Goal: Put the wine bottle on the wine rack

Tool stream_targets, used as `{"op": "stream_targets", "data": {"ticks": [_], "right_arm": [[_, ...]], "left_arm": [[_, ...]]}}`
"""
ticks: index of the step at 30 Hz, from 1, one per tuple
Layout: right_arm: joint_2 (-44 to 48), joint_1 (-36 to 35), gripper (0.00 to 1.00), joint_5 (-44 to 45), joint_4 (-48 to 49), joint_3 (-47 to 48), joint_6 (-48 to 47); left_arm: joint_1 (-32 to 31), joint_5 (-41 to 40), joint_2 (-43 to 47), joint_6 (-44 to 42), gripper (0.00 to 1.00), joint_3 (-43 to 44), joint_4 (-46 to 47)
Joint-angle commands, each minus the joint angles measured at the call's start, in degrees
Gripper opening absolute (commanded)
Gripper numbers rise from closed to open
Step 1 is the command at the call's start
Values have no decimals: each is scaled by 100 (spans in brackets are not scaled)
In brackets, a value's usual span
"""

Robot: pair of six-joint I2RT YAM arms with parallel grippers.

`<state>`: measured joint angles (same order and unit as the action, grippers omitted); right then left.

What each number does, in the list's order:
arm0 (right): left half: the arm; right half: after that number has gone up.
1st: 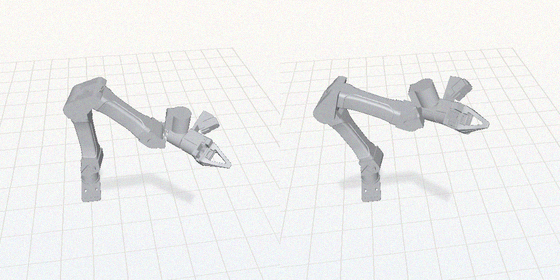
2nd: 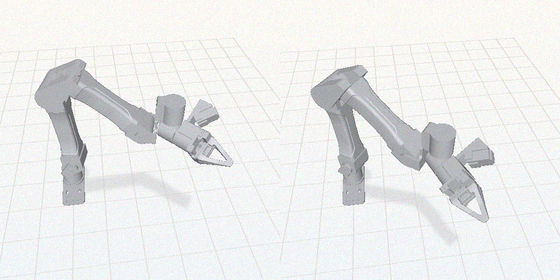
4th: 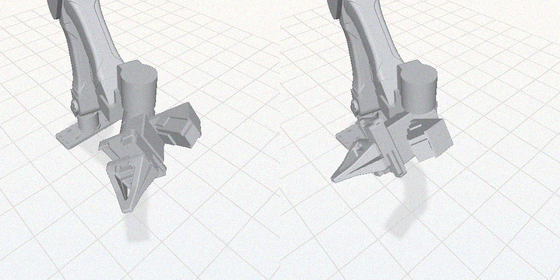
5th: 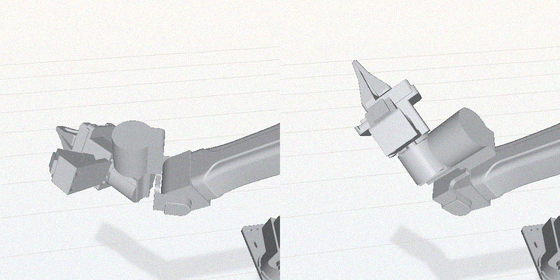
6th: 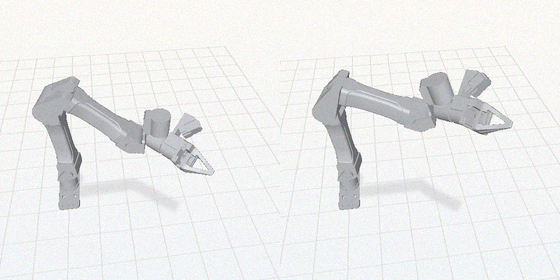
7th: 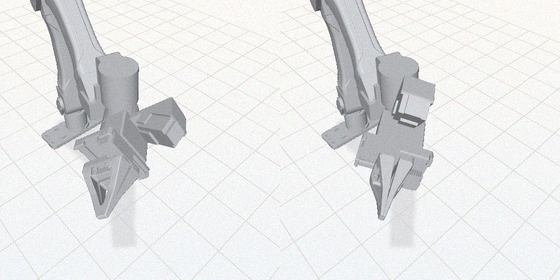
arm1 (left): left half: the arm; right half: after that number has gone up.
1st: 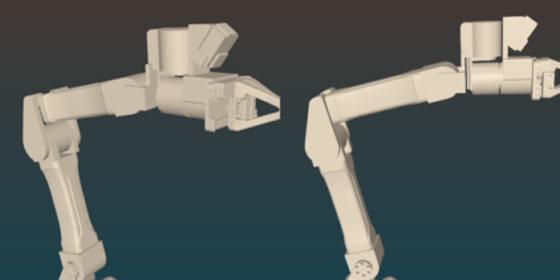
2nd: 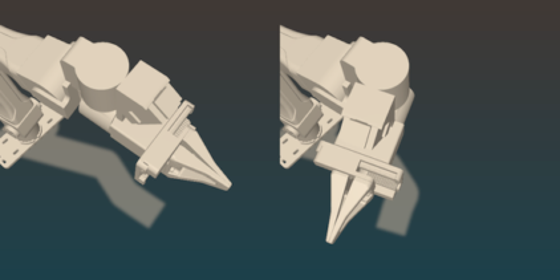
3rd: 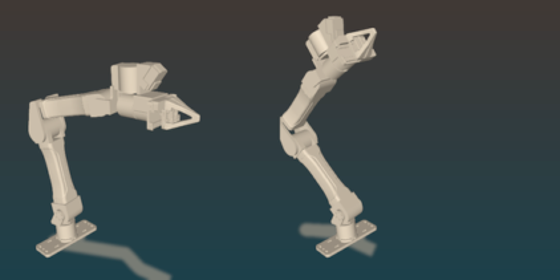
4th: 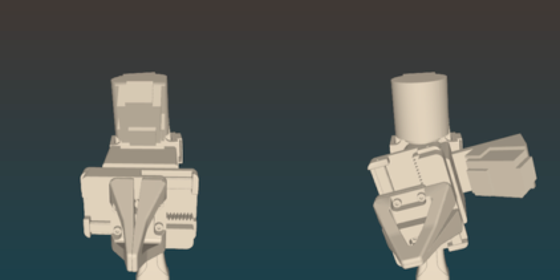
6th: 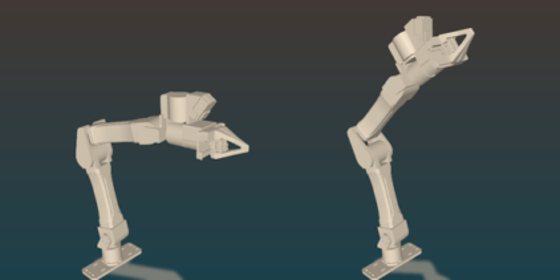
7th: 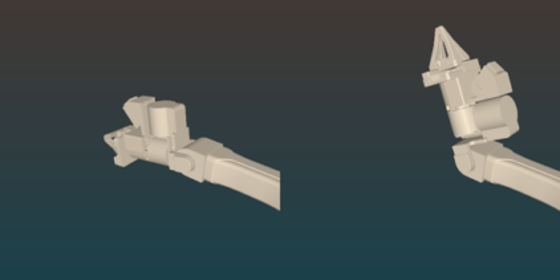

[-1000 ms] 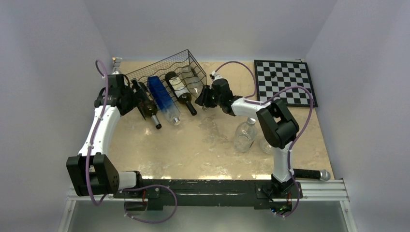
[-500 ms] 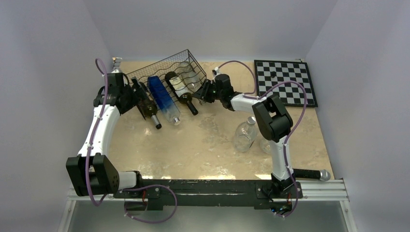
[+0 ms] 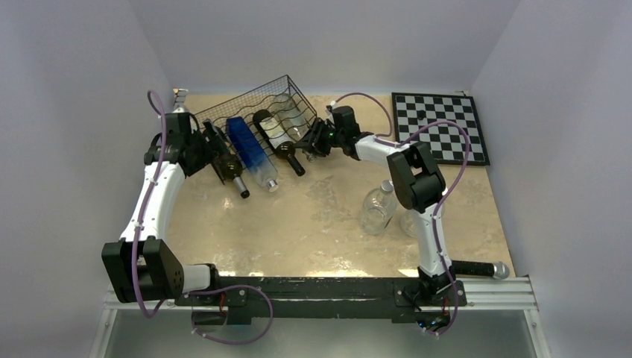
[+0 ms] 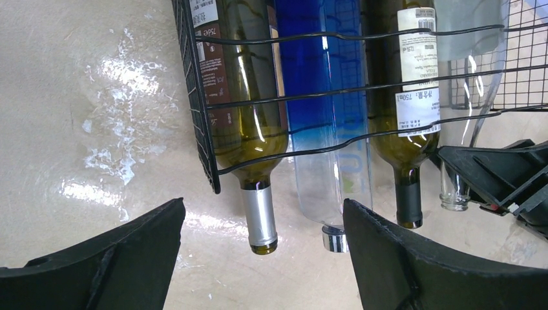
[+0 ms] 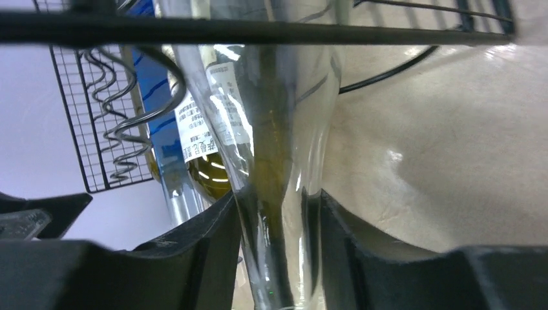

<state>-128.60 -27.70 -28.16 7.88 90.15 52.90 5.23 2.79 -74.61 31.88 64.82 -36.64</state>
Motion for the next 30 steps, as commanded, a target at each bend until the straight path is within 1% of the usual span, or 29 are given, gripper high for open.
{"op": "stream_targets", "data": {"ticks": [1,4,7,8,10,12,21,25,30], "right_arm": [[262,121,54,397,157,207,409],[403,122,65,628,-237,197,280],[504,124,80,787,-669,261,155],[569,124,88,847,-744,253,120],[712,119,97,1047,-770,176,22],[880,118,98,1244,-960,63,-122],[1707,2,99,1934,-1879,-129,-945],[2319,-14,98,2164,-2527,-160,-1258],[3179,-32,99,2792,-3566,-29,-1943]], "left_arm": [[48,94,115,-118,95,235,34],[48,101,138,-123,95,233,27],[48,131,135,-114,95,225,43],[48,143,138,-114,95,224,48],[48,214,148,-187,95,220,70],[48,226,177,-267,95,217,74],[48,219,364,-376,96,297,43],[36,729,550,-455,96,356,18],[9,1690,1010,-388,95,82,404]]}}
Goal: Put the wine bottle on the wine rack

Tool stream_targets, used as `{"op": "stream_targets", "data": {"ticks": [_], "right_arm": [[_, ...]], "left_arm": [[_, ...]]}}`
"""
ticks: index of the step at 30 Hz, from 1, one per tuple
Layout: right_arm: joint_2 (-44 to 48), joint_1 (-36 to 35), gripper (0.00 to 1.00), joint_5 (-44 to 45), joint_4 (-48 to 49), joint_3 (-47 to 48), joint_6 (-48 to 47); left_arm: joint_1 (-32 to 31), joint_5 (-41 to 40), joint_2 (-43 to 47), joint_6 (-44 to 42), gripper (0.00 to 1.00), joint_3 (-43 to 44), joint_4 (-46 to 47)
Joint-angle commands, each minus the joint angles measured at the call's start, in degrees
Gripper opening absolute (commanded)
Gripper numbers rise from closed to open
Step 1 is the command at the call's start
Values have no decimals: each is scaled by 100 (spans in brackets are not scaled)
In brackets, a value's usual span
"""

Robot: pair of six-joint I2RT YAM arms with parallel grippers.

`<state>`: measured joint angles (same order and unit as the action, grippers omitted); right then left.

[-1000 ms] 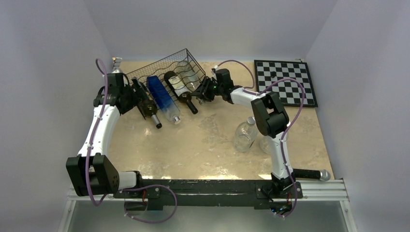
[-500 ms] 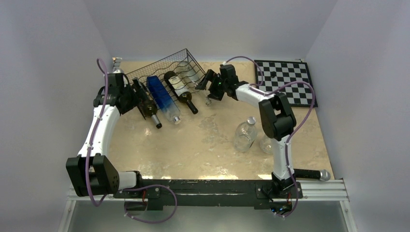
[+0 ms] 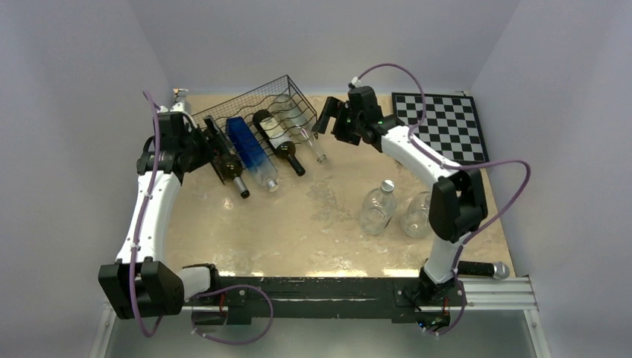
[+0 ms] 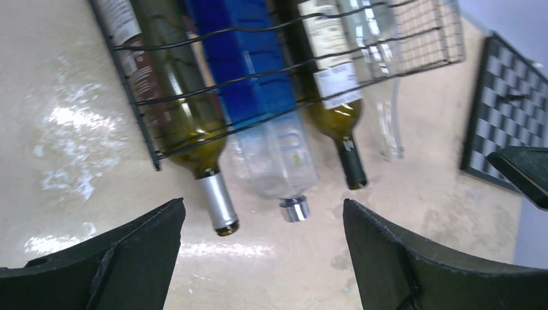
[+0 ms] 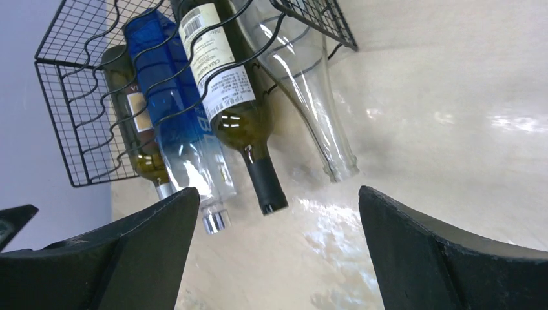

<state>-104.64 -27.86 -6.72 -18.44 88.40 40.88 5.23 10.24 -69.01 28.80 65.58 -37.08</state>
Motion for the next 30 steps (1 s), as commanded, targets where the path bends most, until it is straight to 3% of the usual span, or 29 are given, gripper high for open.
{"op": "stream_targets", "data": {"ticks": [1,4,9,19,26,30], "right_arm": [[930,-13,99,655,-1144,219,-906],[1365,-5,99,1009,-1958,456,-1398],[2254,58,99,1387,-3012,469,-1992],[3811,94,99,1931,-4356,-22,-2251],[4027,56,98,1130,-4850,-329,-2404],[3793,-332,94,1426,-5249,-327,-2559]], "left_arm": [[-9,1182,480,-87,95,-16,497],[-197,1849,543,-288,94,51,519],[-883,2013,779,-791,95,84,526],[-1096,2724,1042,-626,94,-254,931],[-1147,2712,1072,-604,94,-316,966],[-1156,2703,1031,-582,94,-295,983]]}}
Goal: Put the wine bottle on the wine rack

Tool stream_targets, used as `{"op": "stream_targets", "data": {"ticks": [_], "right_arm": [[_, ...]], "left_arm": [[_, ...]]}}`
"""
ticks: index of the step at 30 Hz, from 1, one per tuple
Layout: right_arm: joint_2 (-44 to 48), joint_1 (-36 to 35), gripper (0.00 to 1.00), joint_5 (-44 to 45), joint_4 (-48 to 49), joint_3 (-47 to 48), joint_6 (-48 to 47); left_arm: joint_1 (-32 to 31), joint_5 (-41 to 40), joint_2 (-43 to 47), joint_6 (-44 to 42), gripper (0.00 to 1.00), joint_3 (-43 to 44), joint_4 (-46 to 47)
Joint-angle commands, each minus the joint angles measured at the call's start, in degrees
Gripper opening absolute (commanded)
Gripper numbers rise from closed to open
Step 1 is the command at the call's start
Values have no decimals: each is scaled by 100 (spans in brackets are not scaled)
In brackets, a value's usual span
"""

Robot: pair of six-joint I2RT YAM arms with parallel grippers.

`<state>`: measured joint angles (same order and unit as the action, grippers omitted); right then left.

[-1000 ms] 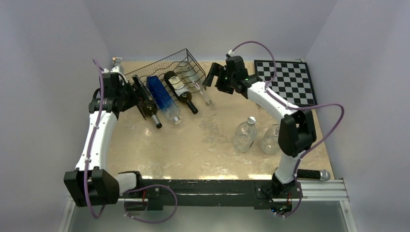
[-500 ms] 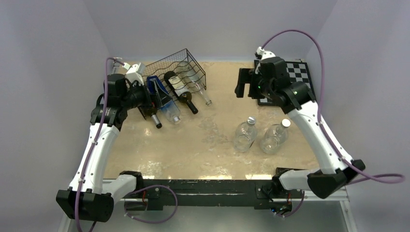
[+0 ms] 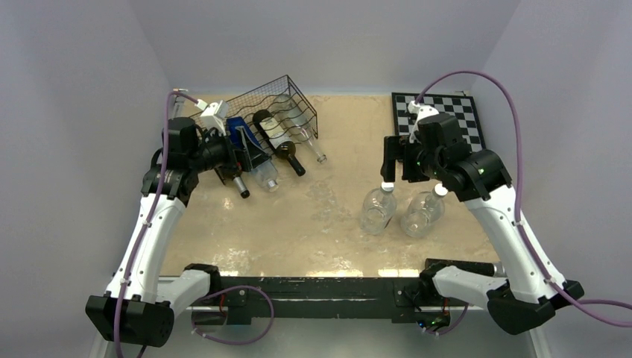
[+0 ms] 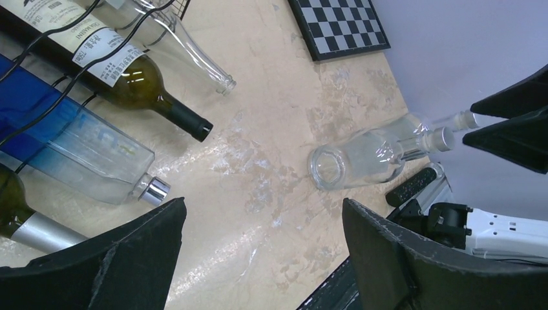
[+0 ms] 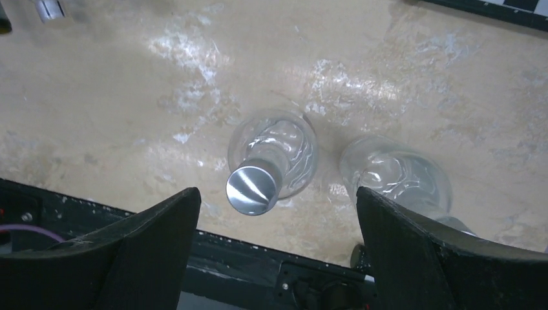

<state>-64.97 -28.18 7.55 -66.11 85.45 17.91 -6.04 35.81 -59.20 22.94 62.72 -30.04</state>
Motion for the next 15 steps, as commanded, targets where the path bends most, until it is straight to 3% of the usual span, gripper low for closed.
{"op": "stream_targets", "data": {"ticks": [1,11,15], "right_arm": [[-275,-383,93,41,-569,-25,-281],[-1015,-906,76,221,-993,10,-189],[-1214,-917,63,363,-978,-46,-185]], "left_arm": [[-28,156,24,8,94,5,284],[-117,487,-86,-25,92,-74,266],[-289,581,-89,-48,92,-235,466]]}}
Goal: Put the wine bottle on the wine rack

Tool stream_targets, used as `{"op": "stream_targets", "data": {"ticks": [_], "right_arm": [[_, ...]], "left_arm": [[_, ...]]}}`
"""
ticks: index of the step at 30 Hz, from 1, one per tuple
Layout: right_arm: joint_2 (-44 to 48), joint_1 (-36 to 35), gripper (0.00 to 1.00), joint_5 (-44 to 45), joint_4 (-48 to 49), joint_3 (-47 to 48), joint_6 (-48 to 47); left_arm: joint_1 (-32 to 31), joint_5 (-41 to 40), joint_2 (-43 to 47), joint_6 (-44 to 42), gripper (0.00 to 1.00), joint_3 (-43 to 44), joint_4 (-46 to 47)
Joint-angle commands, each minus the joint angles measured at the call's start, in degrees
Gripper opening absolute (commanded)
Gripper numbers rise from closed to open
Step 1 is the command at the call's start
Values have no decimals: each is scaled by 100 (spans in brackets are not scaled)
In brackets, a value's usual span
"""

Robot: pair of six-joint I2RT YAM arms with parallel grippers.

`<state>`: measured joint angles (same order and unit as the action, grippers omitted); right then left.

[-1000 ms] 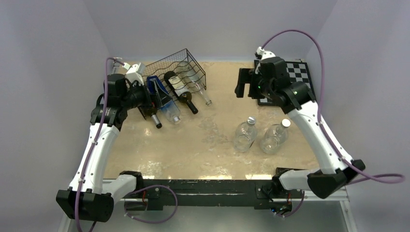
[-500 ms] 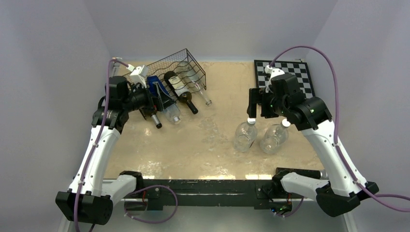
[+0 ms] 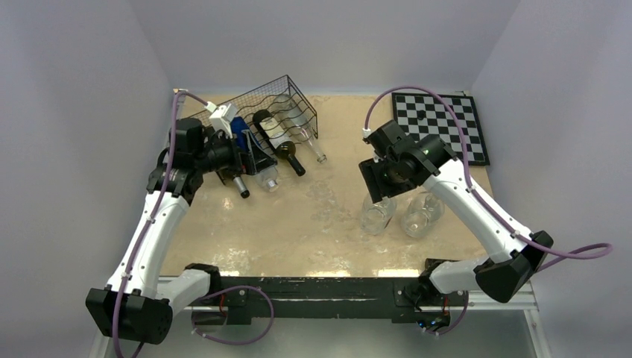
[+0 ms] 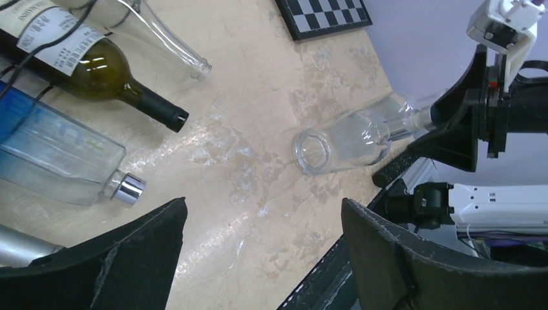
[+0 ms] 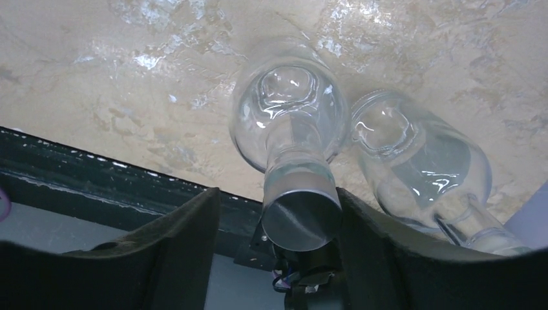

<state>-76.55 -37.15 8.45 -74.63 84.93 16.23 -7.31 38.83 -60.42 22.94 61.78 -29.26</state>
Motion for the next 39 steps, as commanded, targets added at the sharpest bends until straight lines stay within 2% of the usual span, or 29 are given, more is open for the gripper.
{"op": "stream_targets", "data": {"ticks": [1,6,8,9,10,21,28,32,39], "right_arm": [[-101,-16,60,294,-126,21,-10],[-306,-15,34,182,-189,131,16],[-382,-9,18,106,-193,169,2],[-405,-15,6,78,-192,198,-11],[-438,-20,0,42,-187,238,-14],[-594,-140,0,-1411,122,1183,-47],[-1089,-445,0,-1473,618,1668,224],[-1341,-536,0,-1377,956,1863,344],[-1583,-574,0,-1329,1381,1977,700]], "left_arm": [[-218,301,33,-61,92,-178,442],[-542,279,29,-214,92,-349,592],[-651,245,32,-292,92,-439,640],[-705,240,41,-318,92,-491,662],[-755,227,54,-346,92,-552,705],[-1256,21,227,-539,92,-1321,1392],[-1583,-368,158,-163,92,-1798,1772],[-1779,-830,179,-43,91,-2063,1930],[-2255,-1782,195,487,89,-2600,2816]]}}
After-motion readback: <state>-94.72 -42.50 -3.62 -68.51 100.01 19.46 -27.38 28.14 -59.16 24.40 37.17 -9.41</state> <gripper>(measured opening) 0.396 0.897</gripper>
